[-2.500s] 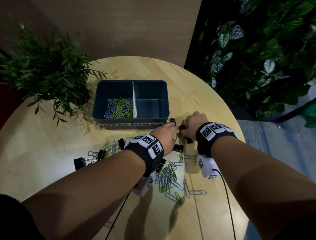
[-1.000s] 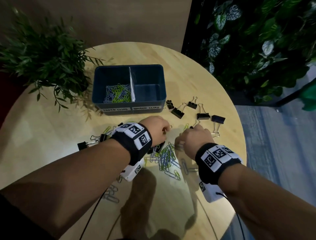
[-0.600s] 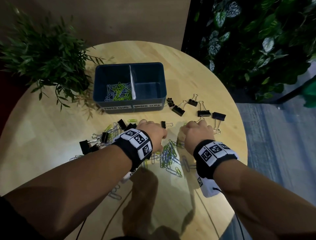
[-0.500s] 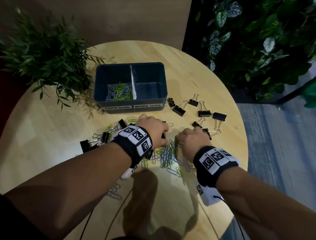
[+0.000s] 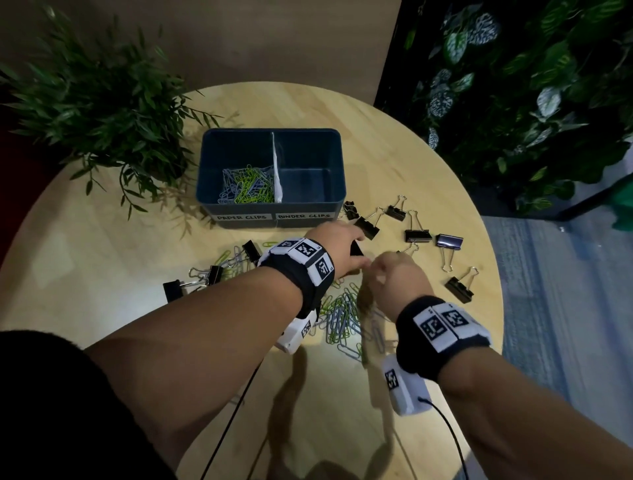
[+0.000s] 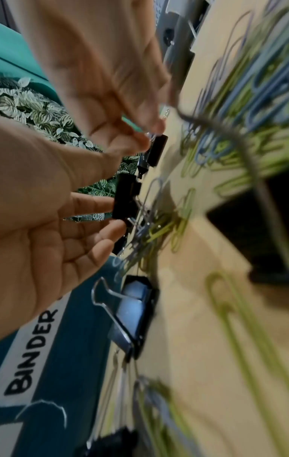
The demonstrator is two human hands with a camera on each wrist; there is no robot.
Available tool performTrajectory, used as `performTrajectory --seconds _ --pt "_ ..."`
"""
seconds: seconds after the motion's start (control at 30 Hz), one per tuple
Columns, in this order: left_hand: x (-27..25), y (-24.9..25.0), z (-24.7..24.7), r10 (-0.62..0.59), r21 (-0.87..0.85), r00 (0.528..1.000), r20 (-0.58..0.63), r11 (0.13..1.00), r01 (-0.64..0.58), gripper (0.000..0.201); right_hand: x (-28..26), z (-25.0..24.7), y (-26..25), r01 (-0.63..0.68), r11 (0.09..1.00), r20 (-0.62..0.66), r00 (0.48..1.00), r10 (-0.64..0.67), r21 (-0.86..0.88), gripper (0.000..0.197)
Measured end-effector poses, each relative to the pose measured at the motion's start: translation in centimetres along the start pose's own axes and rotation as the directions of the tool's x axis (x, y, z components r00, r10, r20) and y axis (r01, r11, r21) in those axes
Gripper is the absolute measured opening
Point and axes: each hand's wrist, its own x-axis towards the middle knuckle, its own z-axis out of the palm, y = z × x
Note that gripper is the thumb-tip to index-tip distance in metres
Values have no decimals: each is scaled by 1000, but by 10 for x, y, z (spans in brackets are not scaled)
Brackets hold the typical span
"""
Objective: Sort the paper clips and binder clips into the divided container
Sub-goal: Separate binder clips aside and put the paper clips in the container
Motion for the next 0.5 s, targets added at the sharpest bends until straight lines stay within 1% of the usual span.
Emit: performTrajectory --seconds 0.03,0.07,0.13,0.2,0.3,0.4,0.5 --pt "-2 -3 1 3 -10 1000 4 1000 -3 56 5 -5 -4 -24 998 -42 999 27 65 22" --pt "-3 -6 1 6 -25 1000 -1 1000 -6 58 10 -9 -7 -40 993 -49 998 45 109 27" --pt "-7 -12 2 2 -61 999 -41 998 -4 58 22 -12 -15 -58 990 -2 998 58 131 35" --pt "-10 -18 1 -16 -80 997 -82 997 9 55 33 -10 -21 -53 996 64 997 49 67 42" --pt "-12 -23 3 -49 -58 997 -60 997 46 57 41 -7 -28 7 999 109 994 -3 -35 51" --pt "-12 -24 4 -63 -16 998 -27 998 63 50 43 -9 -32 47 994 157 987 -30 -102 45" --pt "-15 -26 0 -78 60 997 24 995 76 41 45 -16 -35 61 984 222 975 -24 -164 37"
